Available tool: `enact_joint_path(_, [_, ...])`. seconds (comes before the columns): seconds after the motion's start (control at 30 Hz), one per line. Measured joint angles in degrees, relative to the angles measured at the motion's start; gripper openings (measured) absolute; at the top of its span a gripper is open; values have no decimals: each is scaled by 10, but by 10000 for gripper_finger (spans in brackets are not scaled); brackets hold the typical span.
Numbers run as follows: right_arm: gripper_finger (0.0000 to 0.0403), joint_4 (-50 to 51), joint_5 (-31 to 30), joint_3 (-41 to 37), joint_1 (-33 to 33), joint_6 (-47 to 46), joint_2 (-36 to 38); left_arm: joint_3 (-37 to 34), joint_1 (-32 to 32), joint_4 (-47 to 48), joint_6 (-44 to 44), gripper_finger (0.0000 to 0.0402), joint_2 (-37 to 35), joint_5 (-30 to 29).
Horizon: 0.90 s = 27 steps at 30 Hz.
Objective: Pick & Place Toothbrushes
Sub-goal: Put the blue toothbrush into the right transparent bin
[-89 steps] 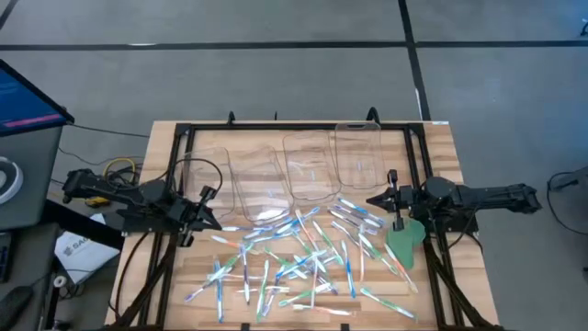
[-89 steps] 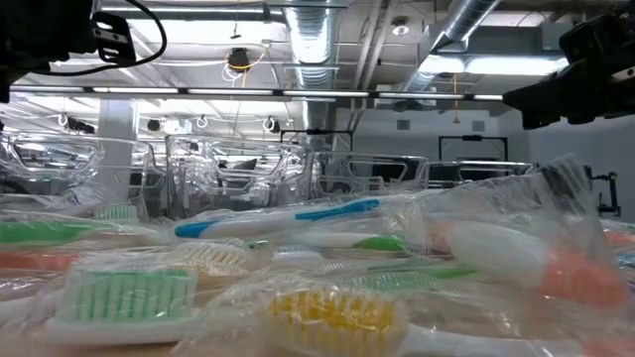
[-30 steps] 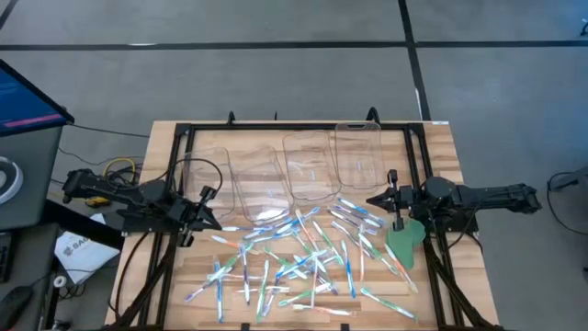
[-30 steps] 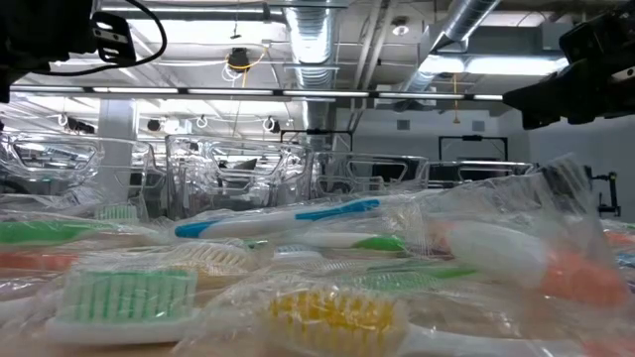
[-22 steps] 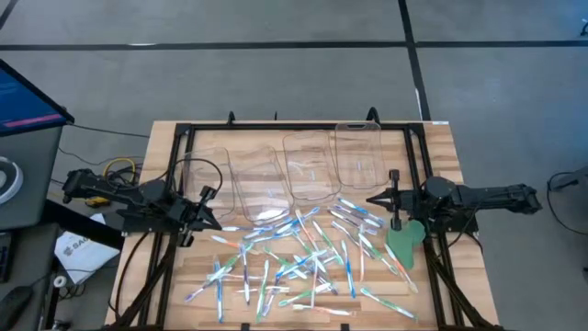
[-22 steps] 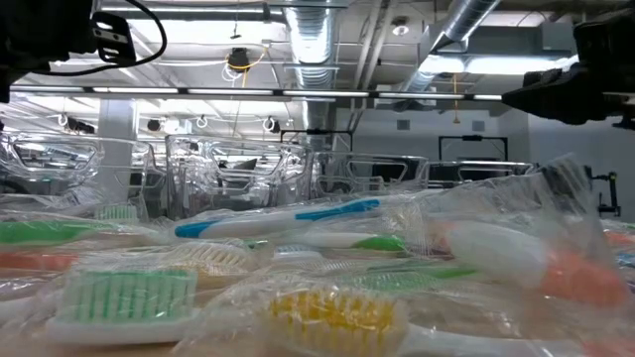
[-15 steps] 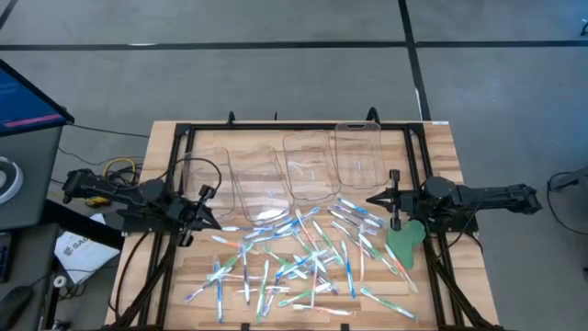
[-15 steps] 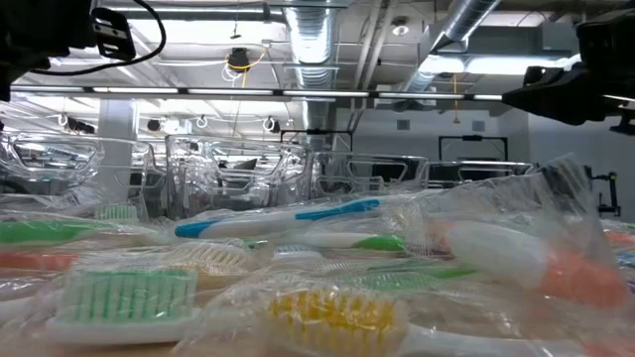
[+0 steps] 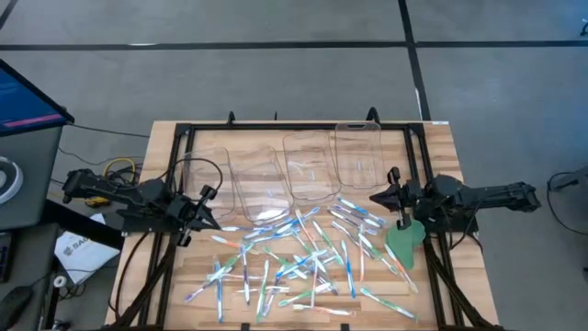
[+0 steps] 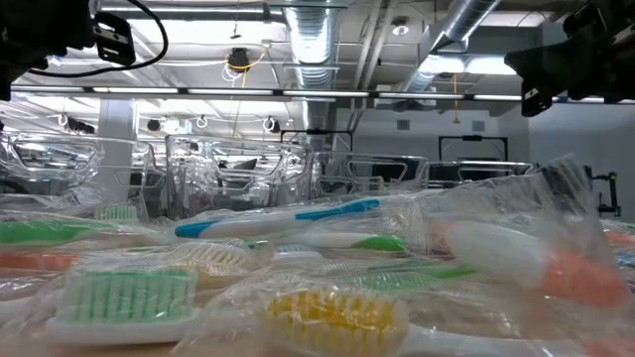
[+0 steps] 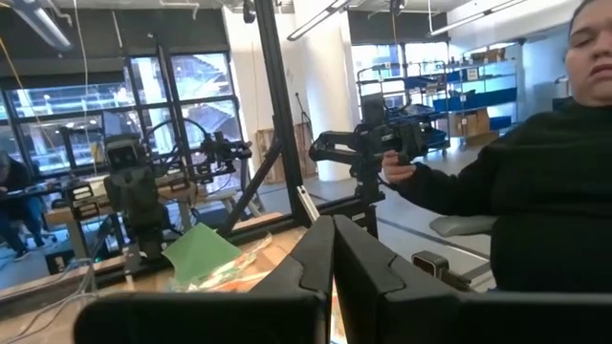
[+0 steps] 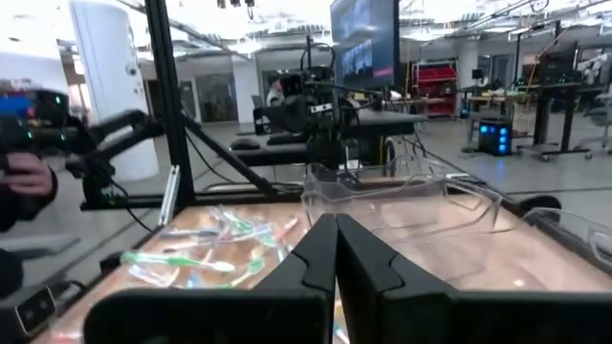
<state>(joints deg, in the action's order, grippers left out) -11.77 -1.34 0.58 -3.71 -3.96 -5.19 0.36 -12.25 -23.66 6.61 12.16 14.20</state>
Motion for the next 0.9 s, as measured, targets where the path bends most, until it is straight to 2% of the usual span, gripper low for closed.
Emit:
enact_joint_path(0.17, [3,-47,-1,1,5,41,0,0,0,0,0,2,0,0])
enact_joint_path(0.27, [24,-67,0,1,-4,68,0,0,0,0,3,2,0,0])
enact_joint_path(0.5, [130,-117,-2,16,-42,81,-1,0,0,0,4,2,0,0])
enact_joint_path(0.7, [207,-120,-8,88,-92,177,-42,0,0,-2,49,2,0,-20])
enact_joint_path(0.8, [223,-92,-58,145,-116,181,-101,0,0,-4,51,2,0,-33])
enact_joint_path(0.9, [228,-16,-134,210,-137,181,-177,0,0,-6,51,2,0,-33])
